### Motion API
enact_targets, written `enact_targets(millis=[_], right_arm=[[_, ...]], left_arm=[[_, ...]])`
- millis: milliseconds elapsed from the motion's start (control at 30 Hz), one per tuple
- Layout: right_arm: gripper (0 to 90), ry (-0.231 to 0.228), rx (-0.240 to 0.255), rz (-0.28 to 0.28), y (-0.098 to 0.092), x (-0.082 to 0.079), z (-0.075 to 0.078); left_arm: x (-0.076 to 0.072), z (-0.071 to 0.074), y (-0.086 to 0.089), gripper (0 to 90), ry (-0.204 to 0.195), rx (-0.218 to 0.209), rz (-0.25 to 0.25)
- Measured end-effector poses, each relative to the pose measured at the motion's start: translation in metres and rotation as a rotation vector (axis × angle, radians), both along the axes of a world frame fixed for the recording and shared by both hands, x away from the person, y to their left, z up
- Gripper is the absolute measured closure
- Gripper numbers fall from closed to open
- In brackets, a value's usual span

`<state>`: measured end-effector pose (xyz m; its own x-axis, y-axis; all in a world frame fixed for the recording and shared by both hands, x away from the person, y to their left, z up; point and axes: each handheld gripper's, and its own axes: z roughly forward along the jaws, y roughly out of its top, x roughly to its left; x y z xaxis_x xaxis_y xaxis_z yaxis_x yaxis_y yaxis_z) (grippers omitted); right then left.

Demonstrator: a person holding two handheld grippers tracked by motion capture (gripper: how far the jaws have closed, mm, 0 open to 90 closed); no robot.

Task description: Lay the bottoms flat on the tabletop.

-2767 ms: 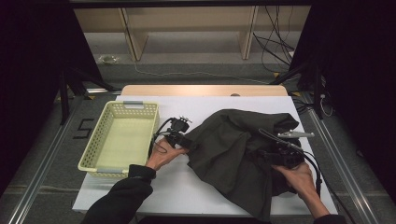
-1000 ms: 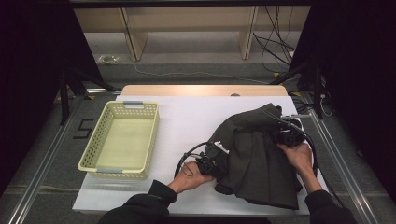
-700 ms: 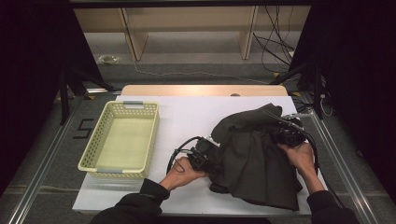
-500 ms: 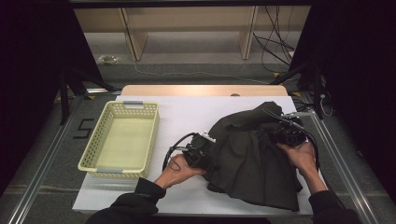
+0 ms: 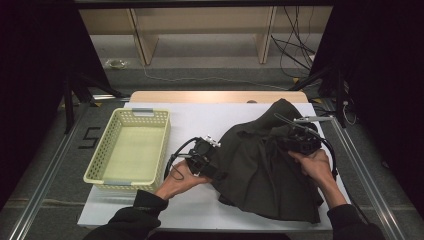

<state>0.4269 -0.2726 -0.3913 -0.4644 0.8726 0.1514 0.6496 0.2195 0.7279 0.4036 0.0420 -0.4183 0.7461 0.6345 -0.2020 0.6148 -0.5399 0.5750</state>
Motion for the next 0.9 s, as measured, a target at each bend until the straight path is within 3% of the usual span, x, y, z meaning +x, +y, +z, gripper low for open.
enact_targets(millis=[533,900], right_arm=[[82.5,-0.017,0.009,0.06,0.046,0.011,0.002],[82.5,-0.01,0.001,0.062,0.06,0.023,-0.001]], left_arm=[[0.004,0.006,0.022,16.2,-0.017,-0.003,0.048],[0.005,0.007,0.029,16.2,-0.022,-0.009,0.067]])
